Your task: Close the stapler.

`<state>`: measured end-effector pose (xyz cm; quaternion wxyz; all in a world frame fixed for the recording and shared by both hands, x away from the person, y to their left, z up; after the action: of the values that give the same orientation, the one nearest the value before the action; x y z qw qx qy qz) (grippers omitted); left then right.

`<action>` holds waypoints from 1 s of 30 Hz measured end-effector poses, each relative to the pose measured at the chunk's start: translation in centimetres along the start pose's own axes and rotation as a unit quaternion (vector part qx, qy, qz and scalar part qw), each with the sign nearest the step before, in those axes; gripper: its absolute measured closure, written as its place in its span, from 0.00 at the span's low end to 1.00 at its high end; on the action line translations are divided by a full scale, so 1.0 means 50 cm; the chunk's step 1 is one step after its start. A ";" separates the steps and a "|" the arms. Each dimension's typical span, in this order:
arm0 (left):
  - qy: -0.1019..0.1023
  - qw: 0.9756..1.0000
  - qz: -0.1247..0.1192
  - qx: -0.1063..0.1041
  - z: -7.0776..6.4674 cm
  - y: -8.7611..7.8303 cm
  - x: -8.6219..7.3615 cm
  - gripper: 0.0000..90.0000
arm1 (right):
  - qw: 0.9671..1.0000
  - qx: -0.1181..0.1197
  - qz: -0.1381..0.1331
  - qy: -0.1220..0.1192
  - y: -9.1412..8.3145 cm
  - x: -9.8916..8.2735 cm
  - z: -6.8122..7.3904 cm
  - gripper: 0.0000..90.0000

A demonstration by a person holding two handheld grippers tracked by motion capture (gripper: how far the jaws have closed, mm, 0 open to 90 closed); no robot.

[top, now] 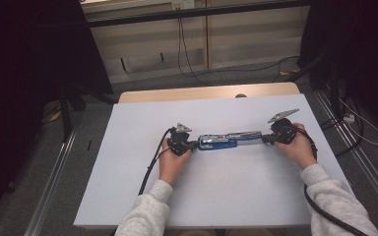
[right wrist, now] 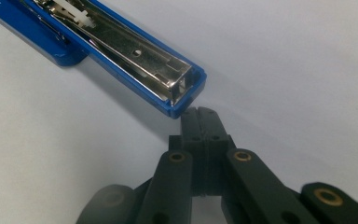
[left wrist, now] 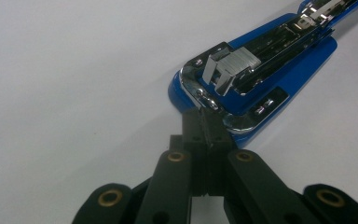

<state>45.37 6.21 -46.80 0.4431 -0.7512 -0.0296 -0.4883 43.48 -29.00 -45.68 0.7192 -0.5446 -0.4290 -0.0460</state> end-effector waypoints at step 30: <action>-0.008 1.000 -0.004 0.001 0.004 -0.005 0.000 0.95 | 0.998 0.024 -0.056 -0.010 -0.018 0.021 0.021 0.93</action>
<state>45.41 6.51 -46.67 0.4421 -0.7542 -0.0367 -0.4842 43.06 -28.07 -44.24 0.7242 -0.5023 -0.4671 -0.0705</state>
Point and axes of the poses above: each handheld gripper's, and its own axes: y roughly forward along the jaws, x roughly out of its top, z roughly to its left, the point moved 1 cm from there along y, roughly forward along the jaws, and after that the axes turned 3 degrees about -z, right-handed, at the moved point
